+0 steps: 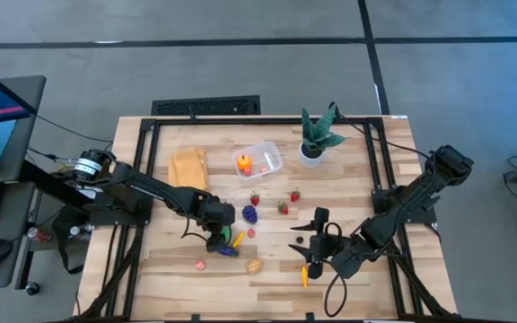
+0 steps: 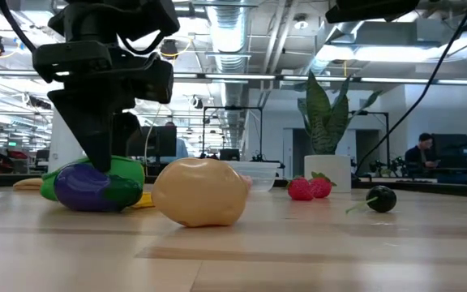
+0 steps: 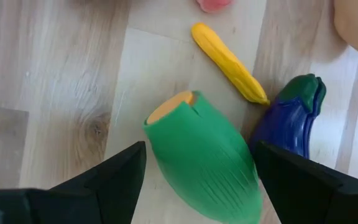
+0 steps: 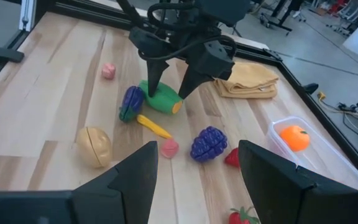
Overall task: Pick and placing Produce into tupperware
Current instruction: Put the green corn into the transparent bin
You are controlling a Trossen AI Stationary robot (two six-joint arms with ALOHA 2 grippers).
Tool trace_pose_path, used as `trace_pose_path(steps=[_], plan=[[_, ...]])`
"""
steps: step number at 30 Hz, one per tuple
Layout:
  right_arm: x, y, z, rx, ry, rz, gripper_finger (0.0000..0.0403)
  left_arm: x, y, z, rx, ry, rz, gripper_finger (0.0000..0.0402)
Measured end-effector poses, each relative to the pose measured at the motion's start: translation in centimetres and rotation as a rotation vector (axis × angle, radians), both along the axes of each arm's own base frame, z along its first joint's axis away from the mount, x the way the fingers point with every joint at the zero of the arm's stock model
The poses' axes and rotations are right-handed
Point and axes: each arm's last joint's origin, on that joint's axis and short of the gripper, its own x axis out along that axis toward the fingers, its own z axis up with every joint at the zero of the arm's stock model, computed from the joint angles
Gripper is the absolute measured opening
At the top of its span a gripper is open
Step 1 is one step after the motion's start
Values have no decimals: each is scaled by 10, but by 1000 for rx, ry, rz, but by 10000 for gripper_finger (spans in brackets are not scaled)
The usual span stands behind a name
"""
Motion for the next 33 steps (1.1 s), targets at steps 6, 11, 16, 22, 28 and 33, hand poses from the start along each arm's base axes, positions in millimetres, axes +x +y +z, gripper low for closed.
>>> trace_pose_path(steps=[6,11,16,22,28,33], plan=[[1,-2,0,-1,1,-7,216,0,0,0,-11,3,49,288],[1,-2,0,0,2,-8,216,2,0,1,-22,-9,78,288],[1,-2,0,1,3,-6,216,2,-1,1,-33,-3,100,288],[1,-2,0,1,3,-6,216,0,-3,-1,-46,9,126,288],[1,-2,0,1,3,-6,216,-1,-4,-1,-36,13,138,288],[1,-2,0,1,3,-6,216,-1,-3,-1,-19,7,145,288]])
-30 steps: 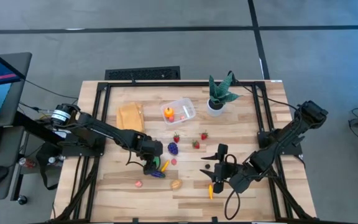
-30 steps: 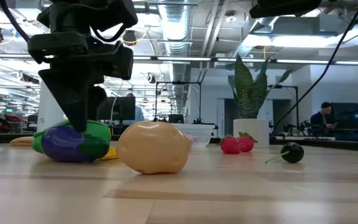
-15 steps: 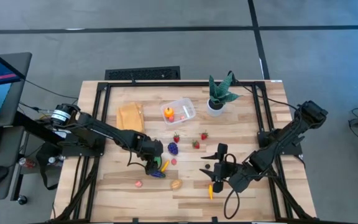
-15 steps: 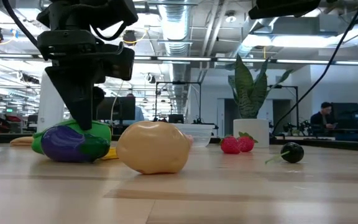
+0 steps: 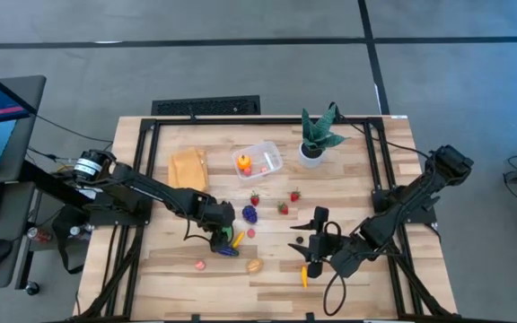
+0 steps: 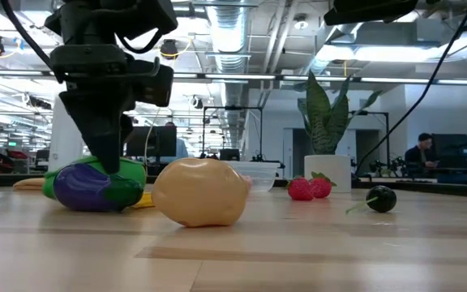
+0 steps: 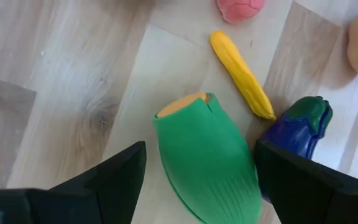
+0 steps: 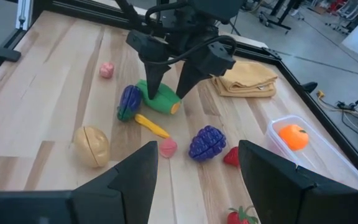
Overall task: Pick and placing Produce into tupperware
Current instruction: Put the green corn into the transparent bin
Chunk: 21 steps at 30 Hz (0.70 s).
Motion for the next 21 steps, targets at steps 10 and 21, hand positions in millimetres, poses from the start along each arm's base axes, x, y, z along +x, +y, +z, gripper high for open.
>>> trace_pose_path(steps=[10,21], plan=[[0,0,0,0,0,0,216,2,0,1,14,-29,-25,288],[0,0,0,-1,2,0,216,4,-10,-16,16,16,-81,288]])
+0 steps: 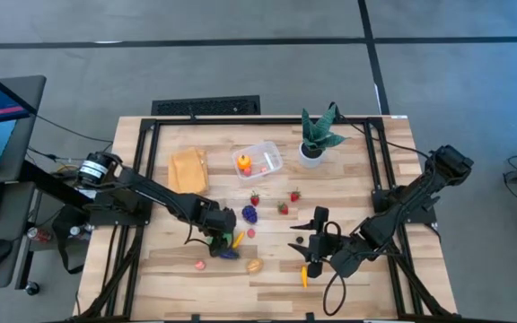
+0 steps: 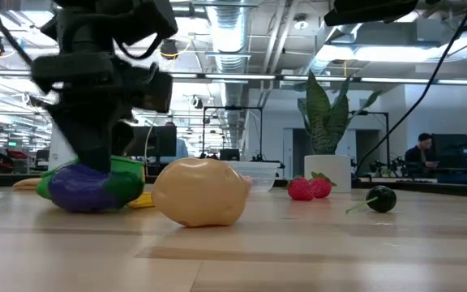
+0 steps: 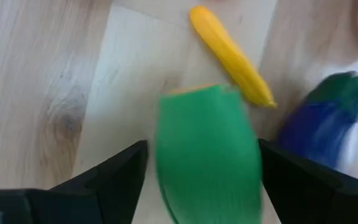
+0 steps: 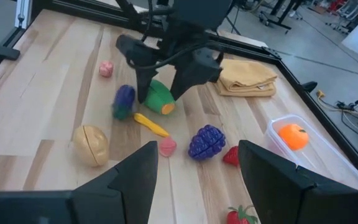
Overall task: Pick and placing Produce into tupperware
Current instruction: Put the green corn into the transparent bin
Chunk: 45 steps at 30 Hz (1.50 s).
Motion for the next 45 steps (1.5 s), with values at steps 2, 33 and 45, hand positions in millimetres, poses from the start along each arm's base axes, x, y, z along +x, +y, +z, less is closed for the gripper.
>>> trace_pose_path(steps=[2,33,45], plan=[[0,0,0,4,0,-2,216,1,0,-2,1,7,0,288],[0,0,0,7,-1,-3,216,1,0,-4,24,5,-35,283],[0,0,0,7,-1,-3,216,1,1,-5,36,6,-49,209]])
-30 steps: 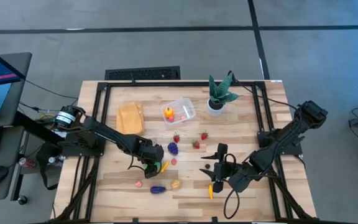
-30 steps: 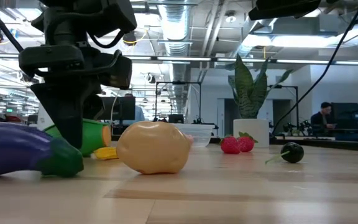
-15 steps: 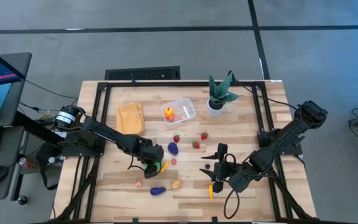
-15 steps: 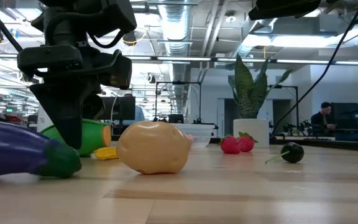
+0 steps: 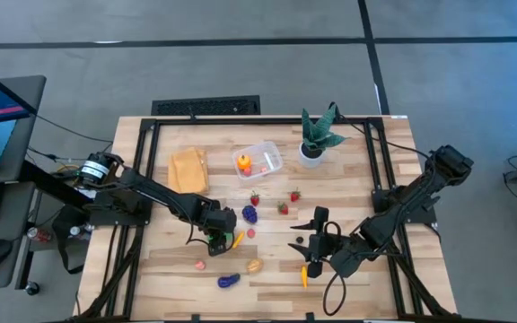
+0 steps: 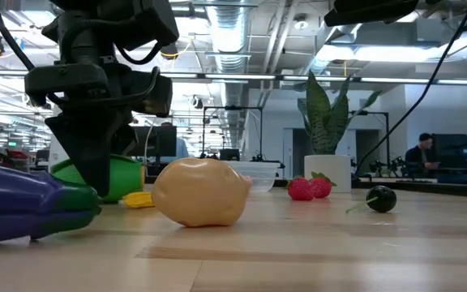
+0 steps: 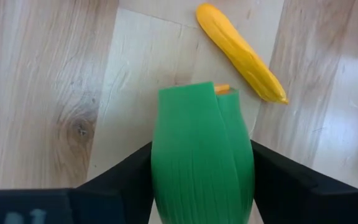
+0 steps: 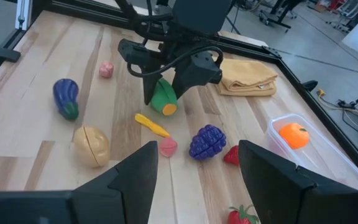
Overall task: Pick and placing Produce into tupperware
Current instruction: Put the green corn into the transparent bin
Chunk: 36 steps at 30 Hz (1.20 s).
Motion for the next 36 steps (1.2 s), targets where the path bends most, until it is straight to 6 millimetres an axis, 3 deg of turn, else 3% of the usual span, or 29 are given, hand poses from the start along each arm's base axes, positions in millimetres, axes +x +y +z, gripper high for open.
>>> trace_pose_path(steps=[13,26,36], plan=[[0,0,0,0,0,0,216,5,-1,6,15,-1,-35,216],[-1,0,-1,3,10,1,216,33,10,66,200,-20,-113,215],[-1,0,-2,1,18,1,216,56,54,116,339,-101,-144,215]])
